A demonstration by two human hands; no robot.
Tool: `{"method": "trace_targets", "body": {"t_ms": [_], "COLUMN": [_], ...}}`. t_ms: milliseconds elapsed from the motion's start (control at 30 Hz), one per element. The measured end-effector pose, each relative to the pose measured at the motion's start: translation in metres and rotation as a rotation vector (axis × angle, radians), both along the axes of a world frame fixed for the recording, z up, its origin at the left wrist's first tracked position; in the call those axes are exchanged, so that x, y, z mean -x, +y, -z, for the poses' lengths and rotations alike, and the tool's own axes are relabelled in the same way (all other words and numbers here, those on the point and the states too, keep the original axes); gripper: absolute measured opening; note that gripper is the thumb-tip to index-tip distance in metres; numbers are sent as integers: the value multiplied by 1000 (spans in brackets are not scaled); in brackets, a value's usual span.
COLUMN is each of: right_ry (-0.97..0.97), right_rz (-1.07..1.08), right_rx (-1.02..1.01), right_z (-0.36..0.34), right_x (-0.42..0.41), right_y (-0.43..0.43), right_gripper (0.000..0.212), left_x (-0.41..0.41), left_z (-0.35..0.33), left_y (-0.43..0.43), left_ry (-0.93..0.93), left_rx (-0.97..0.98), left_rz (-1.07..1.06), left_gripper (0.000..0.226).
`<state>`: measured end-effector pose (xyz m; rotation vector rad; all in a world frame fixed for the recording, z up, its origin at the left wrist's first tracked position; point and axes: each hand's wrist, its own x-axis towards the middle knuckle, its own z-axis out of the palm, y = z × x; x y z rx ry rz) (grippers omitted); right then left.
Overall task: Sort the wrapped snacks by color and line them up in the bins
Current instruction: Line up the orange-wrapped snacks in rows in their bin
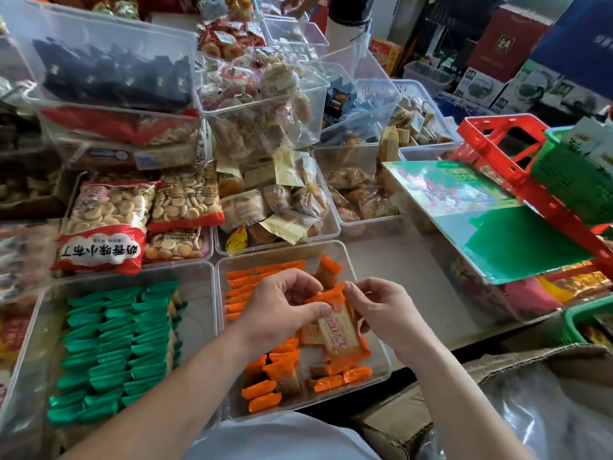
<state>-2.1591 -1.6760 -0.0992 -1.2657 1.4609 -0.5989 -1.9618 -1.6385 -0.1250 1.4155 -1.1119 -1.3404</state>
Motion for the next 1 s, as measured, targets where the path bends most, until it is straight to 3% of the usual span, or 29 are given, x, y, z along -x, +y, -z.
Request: {"method": "trace_targets", "body": {"t_ms": [67,200,333,433,600,733,833,1000], "right_ry": [-35,-5,152,130,-124,-201,-230,-142], "right_rz": [-9,-67,133,220,285,295,298,295], "right_rx": [-22,-68,28,42,-121,-140,-137,-83], "right_z": [-1,7,28,38,47,48,49,54], "right_x": [2,15,26,42,59,69,73,76], "right_y": [-2,-6,-8,-11,-12,-12,-13,-14], "right_gripper": [37,26,18,16,15,20,29,14], "left_x": [5,19,38,59,82,85,86,82], "left_z": [0,14,66,100,134,139,137,112], "left_y": [-7,-23,-37,-42,-48,-52,-51,-50], "left_ry": [5,-78,-395,-659,-995,-1159,-1206,-1161], "left_rx": [-9,-17,-156,-307,-404,-367,-298,-214], "left_rz": [-12,-21,83,361,660,743,783,734], "left_gripper": [31,25,8,23,53,61,52,54]}}
